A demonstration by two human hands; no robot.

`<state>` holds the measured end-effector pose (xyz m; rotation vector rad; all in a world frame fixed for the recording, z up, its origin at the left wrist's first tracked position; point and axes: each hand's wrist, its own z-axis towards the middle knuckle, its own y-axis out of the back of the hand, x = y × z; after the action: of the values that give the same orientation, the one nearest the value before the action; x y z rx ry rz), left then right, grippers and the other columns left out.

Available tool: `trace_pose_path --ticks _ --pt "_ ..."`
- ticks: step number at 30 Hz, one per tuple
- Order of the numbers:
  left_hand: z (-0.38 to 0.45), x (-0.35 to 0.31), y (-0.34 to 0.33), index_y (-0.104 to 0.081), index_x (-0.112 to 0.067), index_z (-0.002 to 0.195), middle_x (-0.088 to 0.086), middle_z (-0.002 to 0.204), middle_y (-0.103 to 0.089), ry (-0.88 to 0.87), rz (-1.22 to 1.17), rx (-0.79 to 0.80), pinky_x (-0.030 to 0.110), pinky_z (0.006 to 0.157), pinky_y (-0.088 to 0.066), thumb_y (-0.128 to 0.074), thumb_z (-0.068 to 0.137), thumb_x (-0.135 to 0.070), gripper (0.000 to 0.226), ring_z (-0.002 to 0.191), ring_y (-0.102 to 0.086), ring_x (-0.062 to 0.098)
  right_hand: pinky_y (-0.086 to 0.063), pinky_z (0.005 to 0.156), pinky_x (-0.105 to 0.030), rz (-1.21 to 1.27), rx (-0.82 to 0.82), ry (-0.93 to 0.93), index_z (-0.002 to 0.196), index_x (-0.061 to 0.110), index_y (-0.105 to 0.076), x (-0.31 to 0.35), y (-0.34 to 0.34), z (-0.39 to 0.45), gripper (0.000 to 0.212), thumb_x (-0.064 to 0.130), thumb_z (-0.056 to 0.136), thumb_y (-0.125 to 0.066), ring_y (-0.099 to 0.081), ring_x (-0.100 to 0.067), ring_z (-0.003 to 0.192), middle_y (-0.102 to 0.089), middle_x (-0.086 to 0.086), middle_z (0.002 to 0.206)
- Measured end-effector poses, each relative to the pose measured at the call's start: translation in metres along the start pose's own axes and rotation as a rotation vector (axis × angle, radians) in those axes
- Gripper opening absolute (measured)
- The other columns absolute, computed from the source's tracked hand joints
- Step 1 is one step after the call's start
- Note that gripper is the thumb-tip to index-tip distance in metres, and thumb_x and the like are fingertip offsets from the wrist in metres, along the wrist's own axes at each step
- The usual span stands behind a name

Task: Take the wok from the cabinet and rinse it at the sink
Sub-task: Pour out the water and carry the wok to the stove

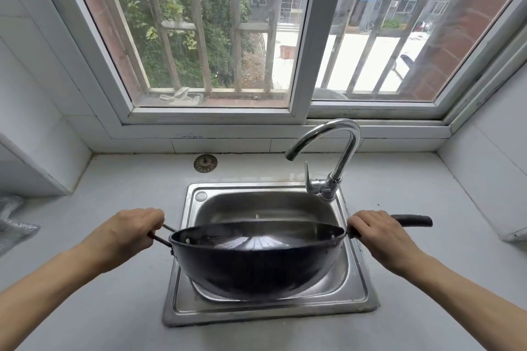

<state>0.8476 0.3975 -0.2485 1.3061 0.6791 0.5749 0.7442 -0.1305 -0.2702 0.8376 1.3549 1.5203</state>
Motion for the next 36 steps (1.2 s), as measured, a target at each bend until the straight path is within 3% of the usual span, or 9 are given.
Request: trace_pose_path --ticks 2,5,11,14,20,27,30,36 --pt "-0.003 0.005 0.000 -0.037 -0.028 0.077 -0.010 0.064 -0.048 0.124 -0.138 0.064 0.028 0.049 -0.037 -0.065 0.063 -0.003 0.039 0.057 -0.040 0.015 -0.045 0.061 -0.030 0.040 0.010 0.012 0.089 0.020 -0.053 0.000 0.000 -0.002 0.043 -0.003 0.064 -0.079 -0.055 -0.020 0.069 -0.057 0.004 0.084" --pt "-0.005 0.008 0.002 -0.038 -0.028 0.077 -0.009 0.066 -0.050 0.159 -0.216 0.069 0.031 0.052 -0.043 -0.065 0.066 -0.002 0.039 0.060 -0.044 0.013 -0.048 0.064 -0.030 0.091 -0.003 0.038 0.095 0.019 -0.053 0.002 0.001 -0.006 0.037 0.004 0.073 -0.079 -0.056 -0.020 0.073 -0.059 0.003 0.089" --pt "0.000 -0.002 0.005 -0.037 -0.020 0.076 -0.006 0.063 -0.041 -0.066 0.079 -0.070 0.026 0.045 -0.028 -0.046 0.062 -0.006 0.022 0.054 -0.032 0.018 -0.045 0.067 -0.034 0.009 -0.046 0.036 0.095 0.018 -0.055 0.003 -0.002 -0.007 0.039 -0.005 0.070 -0.074 -0.057 -0.023 0.079 -0.059 0.002 0.092" --pt "-0.004 -0.003 -0.002 -0.037 -0.020 0.078 -0.003 0.064 -0.043 -0.077 0.089 -0.127 0.025 0.047 -0.027 -0.034 0.070 -0.012 0.012 0.053 -0.037 0.020 -0.044 0.073 -0.035 -0.024 -0.101 0.018 0.097 0.015 -0.057 0.005 -0.001 -0.006 0.040 -0.011 0.068 -0.068 -0.058 -0.025 0.082 -0.060 -0.001 0.093" --pt "-0.007 -0.005 0.001 -0.041 -0.017 0.073 -0.001 0.065 -0.041 -0.074 0.118 -0.206 0.031 0.041 -0.037 -0.037 0.071 -0.014 0.006 0.053 -0.038 0.022 -0.047 0.072 -0.035 -0.035 -0.046 0.017 0.100 0.015 -0.058 0.004 0.002 -0.009 0.044 -0.008 0.066 -0.075 -0.057 -0.025 0.084 -0.059 -0.001 0.095" --pt "-0.016 -0.005 -0.002 -0.042 -0.017 0.082 0.002 0.074 -0.050 -0.148 0.235 -0.230 0.034 0.041 -0.045 -0.037 0.075 -0.008 0.012 0.059 -0.048 0.024 -0.042 0.073 -0.036 -0.075 -0.057 -0.002 0.099 0.018 -0.057 0.009 0.006 -0.012 0.035 -0.004 0.074 -0.067 -0.056 -0.026 0.084 -0.059 0.000 0.094" --pt "-0.019 -0.008 0.000 -0.042 -0.017 0.082 0.004 0.075 -0.054 -0.159 0.256 -0.240 0.034 0.040 -0.046 -0.036 0.077 -0.006 0.014 0.059 -0.051 0.026 -0.041 0.071 -0.036 -0.091 -0.044 -0.013 0.098 0.019 -0.056 0.009 0.012 -0.012 0.029 0.000 0.077 -0.060 -0.054 -0.026 0.083 -0.059 0.000 0.095" --pt "-0.021 -0.013 0.012 -0.044 -0.017 0.076 0.001 0.072 -0.053 -0.183 0.265 -0.269 0.030 0.041 -0.038 -0.039 0.072 -0.006 0.012 0.056 -0.049 0.025 -0.046 0.069 -0.035 -0.057 0.001 -0.008 0.095 0.018 -0.058 0.015 0.026 -0.010 0.034 0.001 0.071 -0.074 -0.054 -0.024 0.081 -0.058 0.001 0.093"
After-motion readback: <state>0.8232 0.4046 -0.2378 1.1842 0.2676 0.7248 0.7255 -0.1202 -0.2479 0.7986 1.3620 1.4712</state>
